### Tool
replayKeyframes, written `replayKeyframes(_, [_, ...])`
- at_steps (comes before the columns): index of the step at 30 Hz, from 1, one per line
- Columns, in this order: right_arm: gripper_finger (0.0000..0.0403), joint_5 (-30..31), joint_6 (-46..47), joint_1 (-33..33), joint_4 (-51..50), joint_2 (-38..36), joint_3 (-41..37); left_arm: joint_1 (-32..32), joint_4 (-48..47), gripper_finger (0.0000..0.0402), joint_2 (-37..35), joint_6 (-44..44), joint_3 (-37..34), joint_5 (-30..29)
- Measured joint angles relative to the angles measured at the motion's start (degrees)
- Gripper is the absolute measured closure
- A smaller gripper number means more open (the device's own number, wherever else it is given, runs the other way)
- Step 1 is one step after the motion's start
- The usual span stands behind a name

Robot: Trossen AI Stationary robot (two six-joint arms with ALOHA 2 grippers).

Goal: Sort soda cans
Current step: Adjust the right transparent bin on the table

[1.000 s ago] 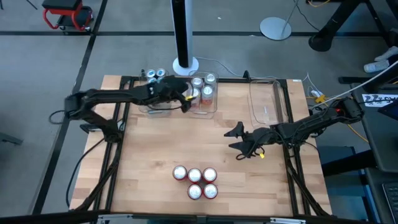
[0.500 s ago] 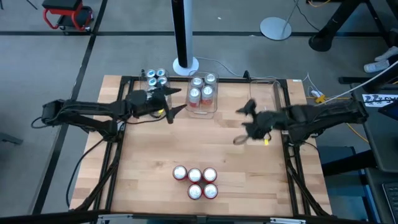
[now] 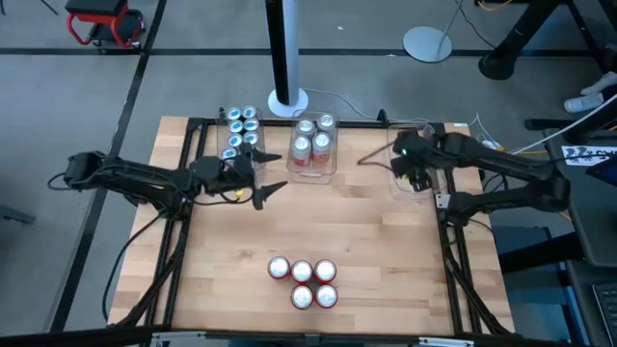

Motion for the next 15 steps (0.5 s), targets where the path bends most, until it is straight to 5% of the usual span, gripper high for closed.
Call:
replayKeyframes(6, [0.0056, -6.6, -8.6, -14.0, 6.8, 4.7, -2.1, -0.7, 0.0, 0.0043, 0.0, 0.0, 0.0, 0.0])
replayKeyframes(15, [0.0056, -9.5, -15.8, -24.6, 14.3, 17.2, -2.3, -0.7, -0.3, 0.0043, 0.0, 1.1, 0.0, 0.0])
